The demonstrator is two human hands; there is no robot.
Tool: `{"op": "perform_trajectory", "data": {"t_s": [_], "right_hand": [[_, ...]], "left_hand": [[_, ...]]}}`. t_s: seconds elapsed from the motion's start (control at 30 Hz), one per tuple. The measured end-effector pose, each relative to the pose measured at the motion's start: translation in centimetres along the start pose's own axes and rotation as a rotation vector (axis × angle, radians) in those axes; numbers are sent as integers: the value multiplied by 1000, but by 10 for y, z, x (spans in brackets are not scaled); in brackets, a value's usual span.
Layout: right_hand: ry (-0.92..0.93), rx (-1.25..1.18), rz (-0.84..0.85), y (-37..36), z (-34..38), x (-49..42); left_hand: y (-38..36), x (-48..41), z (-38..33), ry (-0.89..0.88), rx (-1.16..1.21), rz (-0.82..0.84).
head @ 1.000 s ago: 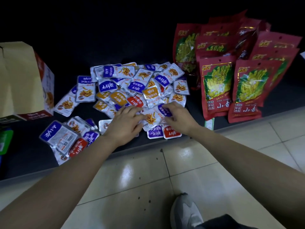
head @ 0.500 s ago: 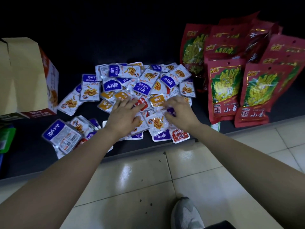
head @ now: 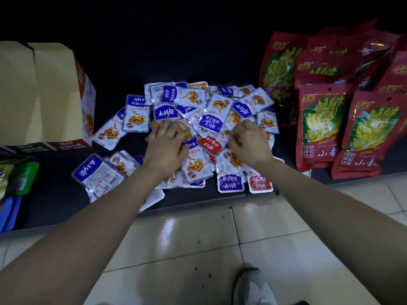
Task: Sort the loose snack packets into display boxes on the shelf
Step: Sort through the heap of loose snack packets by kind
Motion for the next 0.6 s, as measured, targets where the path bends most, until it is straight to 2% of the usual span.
{"op": "perform_trajectory", "data": {"t_s": [0.1,0.17,0.27,0.37,0.47,0.6], "right_hand": [[53,-155,-64,9,20,-11],[164,-181,45,1,42,-19],[228,13,265,-27,58,-21],[231,50,188,-32,45,-15],[193,66,109,-24,23,-13],[40,100,58,-14,11,-21]], "left_hand": [[-4,4,-3,-49,30,0],[-3,8,-8,-90,24,-28],[3,13,-9,-129,45,-91],[8,13,6,-47,25,-154],[2,9,22,71,7,-38],[2,9,21,66,29,-55]]}}
Point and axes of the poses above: each hand's wrist, its own x-axis away from the middle knuckle, its own y-axis out of the back of the hand, z = x × y, the point moved 4 cm from there along -x, towards the middle knuckle, and after that the axes turned 9 degrees about -y, right-handed, at the moved point
